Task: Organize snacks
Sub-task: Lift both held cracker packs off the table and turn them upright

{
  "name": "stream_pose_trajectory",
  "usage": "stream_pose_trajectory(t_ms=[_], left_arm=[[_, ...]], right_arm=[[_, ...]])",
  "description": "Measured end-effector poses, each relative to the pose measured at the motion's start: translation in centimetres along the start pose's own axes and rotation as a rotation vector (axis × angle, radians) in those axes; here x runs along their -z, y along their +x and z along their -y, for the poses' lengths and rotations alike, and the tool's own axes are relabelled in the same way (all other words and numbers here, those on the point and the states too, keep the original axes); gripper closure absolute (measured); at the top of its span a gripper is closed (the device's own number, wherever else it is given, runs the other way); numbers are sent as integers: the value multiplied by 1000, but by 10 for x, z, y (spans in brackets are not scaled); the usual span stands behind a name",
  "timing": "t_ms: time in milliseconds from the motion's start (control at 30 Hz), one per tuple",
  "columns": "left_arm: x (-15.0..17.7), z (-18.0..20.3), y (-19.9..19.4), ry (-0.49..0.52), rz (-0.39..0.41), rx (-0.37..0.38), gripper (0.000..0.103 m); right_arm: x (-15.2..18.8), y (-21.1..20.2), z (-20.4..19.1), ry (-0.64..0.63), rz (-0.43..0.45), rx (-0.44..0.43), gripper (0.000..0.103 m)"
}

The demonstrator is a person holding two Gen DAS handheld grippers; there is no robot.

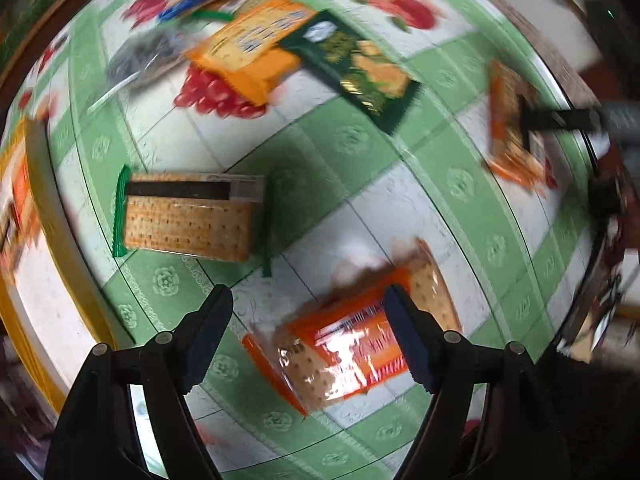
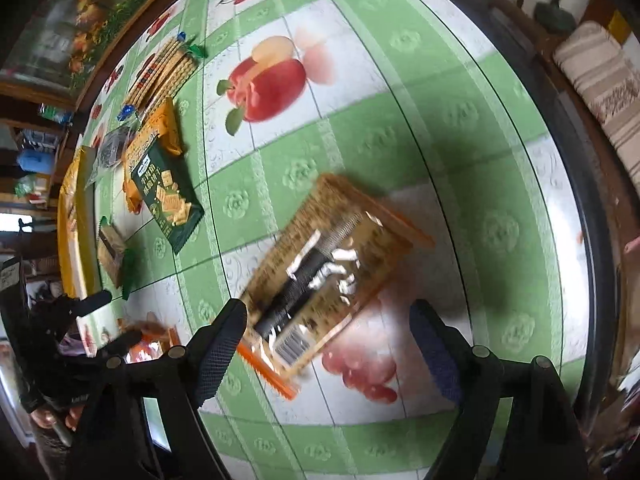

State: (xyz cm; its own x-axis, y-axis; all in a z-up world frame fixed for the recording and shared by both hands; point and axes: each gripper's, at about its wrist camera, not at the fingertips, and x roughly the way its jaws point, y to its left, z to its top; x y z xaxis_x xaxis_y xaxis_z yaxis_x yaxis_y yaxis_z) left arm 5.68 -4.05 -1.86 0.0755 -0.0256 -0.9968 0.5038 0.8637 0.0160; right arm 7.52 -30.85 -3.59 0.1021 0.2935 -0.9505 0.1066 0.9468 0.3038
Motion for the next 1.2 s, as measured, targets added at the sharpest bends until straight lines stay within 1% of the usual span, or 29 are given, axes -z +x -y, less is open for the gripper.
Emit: stream_pose_trajectory(t_ms=[33, 67, 100, 133, 167, 200, 233, 300, 367, 400, 433, 467, 533, 600, 633, 667, 700, 733, 767, 800, 833, 900, 967, 1033, 1067, 1133, 1200], left_arm=[[3, 3, -4, 40, 17, -11, 25], [9, 12, -12, 118, 45, -48, 25], [13, 20, -17, 186, 76, -107, 25], [21, 32, -22, 297, 118, -205, 25], [27, 40, -23, 374, 130, -245, 25], [33, 47, -22, 440, 127, -253, 25], [40, 53, -21, 514, 106, -228, 25], [48, 63, -17, 614, 91, -196, 25], [47, 72, -11, 673, 69, -198, 25], [44, 74, -7, 688, 60, -211, 25], [39, 72, 1, 690, 30, -206, 25], [35, 71, 4, 686, 12, -184, 22], [26, 69, 7, 684, -27, -125, 23], [25, 71, 10, 714, -87, -61, 23], [25, 73, 11, 738, -99, -47, 23], [26, 75, 13, 755, -112, -41, 23], [25, 77, 19, 764, -141, -42, 23], [23, 78, 25, 769, -150, -65, 23], [20, 77, 31, 767, -154, -89, 23], [17, 75, 37, 755, -163, -97, 20], [12, 73, 39, 718, -169, -58, 20], [6, 72, 39, 679, -155, -23, 20], [2, 72, 40, 662, -145, 0, 19], [-6, 72, 40, 633, -134, 5, 20], [-9, 72, 39, 607, -128, 9, 20], [-8, 69, 38, 575, -116, 14, 20], [-12, 63, 38, 539, -107, 19, 20]], right_arm=[[-3, 2, -5, -10, 4, 7, 17], [-4, 4, -8, -17, 0, 11, 17], [-5, 6, -10, -16, 1, 12, 16], [-4, 6, -12, -19, 12, 21, 16], [-5, 8, -17, -30, 14, 30, 16], [-5, 9, -19, -38, 16, 36, 16], [-3, 9, -21, -50, 19, 46, 16], [-3, 10, -26, -67, 15, 52, 16], [-3, 11, -29, -73, 15, 60, 17], [-3, 11, -29, -71, 17, 62, 17], [-3, 11, -29, -65, 20, 64, 17], [-3, 12, -31, -58, 25, 66, 17], [-2, 11, -29, -47, 27, 63, 17], [-2, 9, -26, -37, 31, 65, 17], [-2, 8, -23, -28, 30, 59, 17], [0, 5, -18, -19, 29, 53, 17], [0, 3, -17, -11, 35, 49, 17], [1, 1, -15, -11, 40, 47, 17], [0, 0, -13, -11, 42, 48, 17], [1, -1, -12, -5, 48, 48, 17], [1, -3, -10, 4, 53, 43, 17], [2, -4, -6, 15, 50, 31, 17], [4, -4, -1, 23, 42, 27, 17], [5, -3, 3, 44, 32, 23, 17], [4, -2, 3, 55, 34, 34, 16], [3, -1, -3, 52, 41, 38, 17], [3, 3, -11, 60, 38, 44, 15]])
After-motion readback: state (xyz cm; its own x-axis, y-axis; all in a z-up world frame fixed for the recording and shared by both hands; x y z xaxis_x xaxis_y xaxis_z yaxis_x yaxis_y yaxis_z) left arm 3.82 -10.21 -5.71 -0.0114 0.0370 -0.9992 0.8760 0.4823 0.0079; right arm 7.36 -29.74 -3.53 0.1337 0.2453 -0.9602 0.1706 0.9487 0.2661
